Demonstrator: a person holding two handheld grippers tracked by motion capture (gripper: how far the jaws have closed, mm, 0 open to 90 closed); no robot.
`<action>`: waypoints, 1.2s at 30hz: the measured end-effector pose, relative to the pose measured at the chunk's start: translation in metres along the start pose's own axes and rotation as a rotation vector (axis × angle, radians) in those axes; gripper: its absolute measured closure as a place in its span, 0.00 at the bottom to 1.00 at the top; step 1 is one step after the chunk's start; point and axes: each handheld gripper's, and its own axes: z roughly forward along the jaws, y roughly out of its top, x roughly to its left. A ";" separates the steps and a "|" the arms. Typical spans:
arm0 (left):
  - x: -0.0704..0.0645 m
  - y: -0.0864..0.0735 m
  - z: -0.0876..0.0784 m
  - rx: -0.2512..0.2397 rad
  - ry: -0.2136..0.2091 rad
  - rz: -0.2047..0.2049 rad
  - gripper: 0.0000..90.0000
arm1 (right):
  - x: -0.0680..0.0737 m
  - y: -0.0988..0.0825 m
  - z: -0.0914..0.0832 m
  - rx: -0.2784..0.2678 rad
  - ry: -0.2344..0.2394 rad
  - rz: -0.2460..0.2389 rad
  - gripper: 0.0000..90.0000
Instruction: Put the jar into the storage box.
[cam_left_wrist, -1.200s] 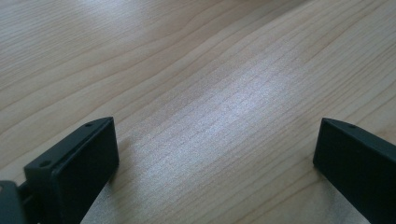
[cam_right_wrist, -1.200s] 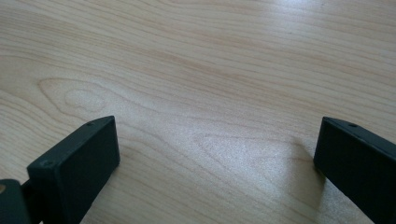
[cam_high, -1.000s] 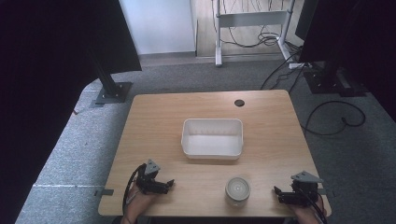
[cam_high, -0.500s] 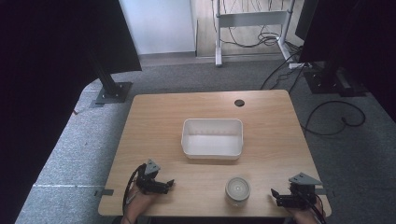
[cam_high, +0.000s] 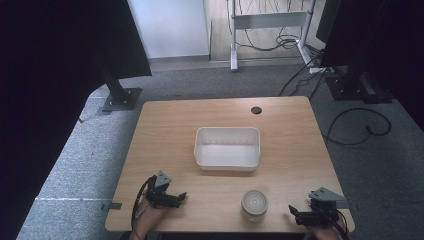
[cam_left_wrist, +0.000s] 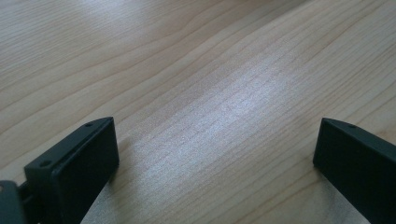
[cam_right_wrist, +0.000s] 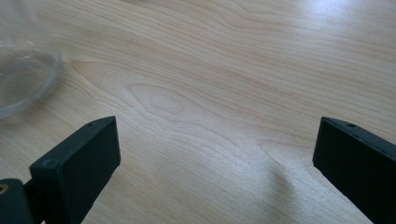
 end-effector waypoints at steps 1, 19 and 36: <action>0.000 0.000 0.000 0.000 0.000 0.000 0.00 | 0.001 0.000 -0.001 -0.002 0.003 -0.004 0.01; 0.000 0.000 0.000 0.000 0.000 0.000 0.00 | 0.027 0.008 -0.011 -0.015 0.088 -0.074 0.01; 0.000 0.000 0.000 0.000 0.000 0.000 0.00 | 0.055 0.016 -0.010 -0.033 0.185 -0.156 0.01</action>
